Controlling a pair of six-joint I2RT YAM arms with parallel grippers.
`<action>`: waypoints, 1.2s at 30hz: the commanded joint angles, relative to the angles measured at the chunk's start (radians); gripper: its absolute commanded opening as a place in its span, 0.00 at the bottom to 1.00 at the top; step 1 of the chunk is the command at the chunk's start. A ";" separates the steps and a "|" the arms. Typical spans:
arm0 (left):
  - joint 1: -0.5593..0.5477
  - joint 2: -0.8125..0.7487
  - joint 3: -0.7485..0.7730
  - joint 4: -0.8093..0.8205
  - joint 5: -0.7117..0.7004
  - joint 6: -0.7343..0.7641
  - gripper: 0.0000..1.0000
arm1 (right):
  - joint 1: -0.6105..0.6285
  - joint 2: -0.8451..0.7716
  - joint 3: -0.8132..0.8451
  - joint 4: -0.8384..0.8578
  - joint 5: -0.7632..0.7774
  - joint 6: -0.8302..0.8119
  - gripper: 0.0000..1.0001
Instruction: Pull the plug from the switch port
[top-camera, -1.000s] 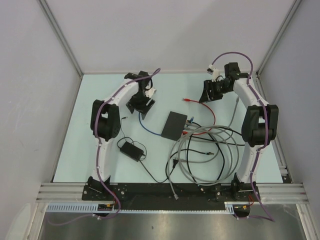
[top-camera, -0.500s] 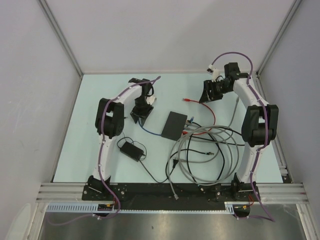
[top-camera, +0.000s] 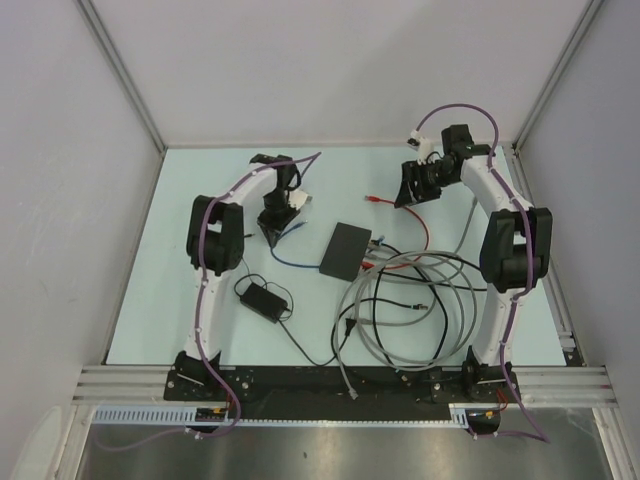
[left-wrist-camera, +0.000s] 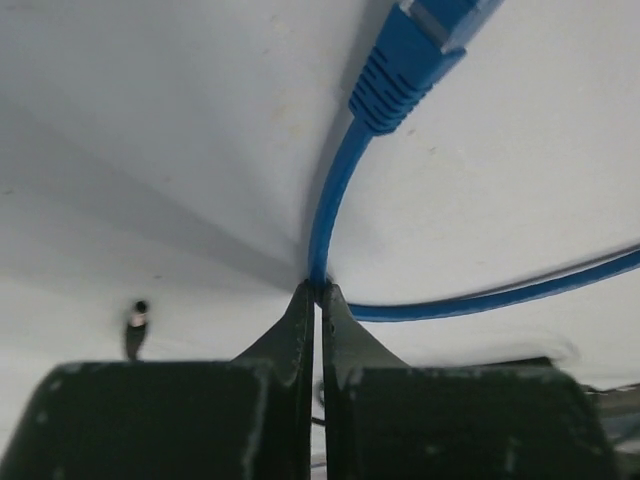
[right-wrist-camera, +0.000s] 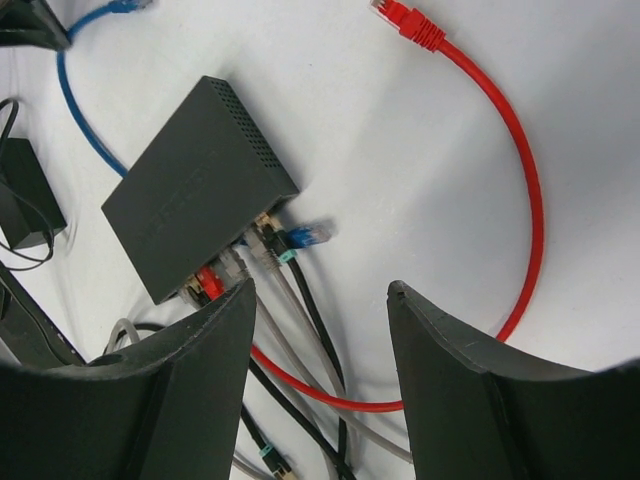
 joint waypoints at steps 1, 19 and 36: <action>0.002 -0.210 -0.098 0.119 -0.284 0.443 0.00 | -0.001 0.019 0.062 -0.007 0.016 -0.015 0.60; -0.003 -0.306 -0.243 0.393 -0.486 0.917 0.00 | -0.009 0.045 0.085 -0.004 -0.030 -0.007 0.60; 0.034 -0.213 0.092 0.287 -0.092 0.326 0.52 | 0.092 0.384 0.457 -0.178 -0.249 -0.003 0.60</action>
